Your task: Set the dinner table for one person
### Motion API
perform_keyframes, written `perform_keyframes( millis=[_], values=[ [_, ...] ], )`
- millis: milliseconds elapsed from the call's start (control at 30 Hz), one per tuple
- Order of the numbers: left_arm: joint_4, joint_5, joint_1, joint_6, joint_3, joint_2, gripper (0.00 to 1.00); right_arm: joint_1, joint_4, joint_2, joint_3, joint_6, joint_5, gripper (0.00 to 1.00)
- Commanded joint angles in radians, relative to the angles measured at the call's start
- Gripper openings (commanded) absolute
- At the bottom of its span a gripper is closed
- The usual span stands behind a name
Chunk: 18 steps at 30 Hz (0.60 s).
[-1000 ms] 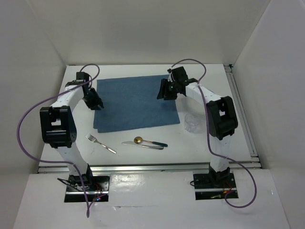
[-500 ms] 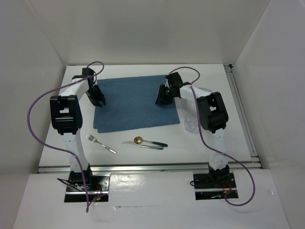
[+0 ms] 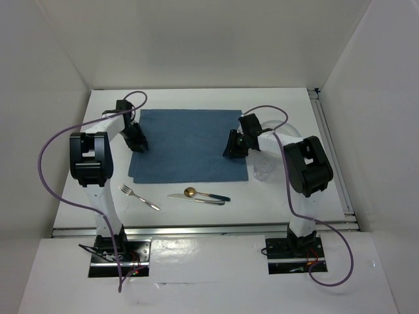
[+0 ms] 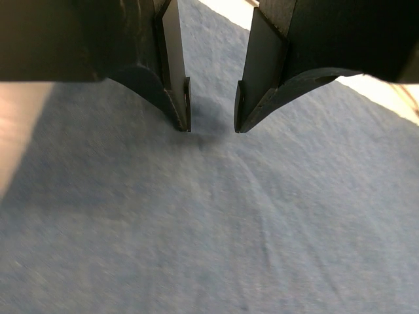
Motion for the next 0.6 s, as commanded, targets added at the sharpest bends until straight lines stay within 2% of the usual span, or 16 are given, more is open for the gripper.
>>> perform_keyframes(
  millis=[0, 233, 567],
  values=[
    [-0.028, 0.004, -0.044, 0.021, -0.051, -0.015, 0.41, -0.011, -0.058, -0.06, -0.04, -0.014, 0.098, 0.44],
    [-0.008, 0.014, -0.055, -0.006, -0.123, -0.024, 0.41, -0.02, -0.088, -0.06, -0.049, -0.014, 0.137, 0.44],
    [-0.008, 0.005, -0.085, -0.006, -0.114, -0.033, 0.41, -0.02, -0.139, -0.08, -0.08, -0.014, 0.232, 0.44]
  ],
)
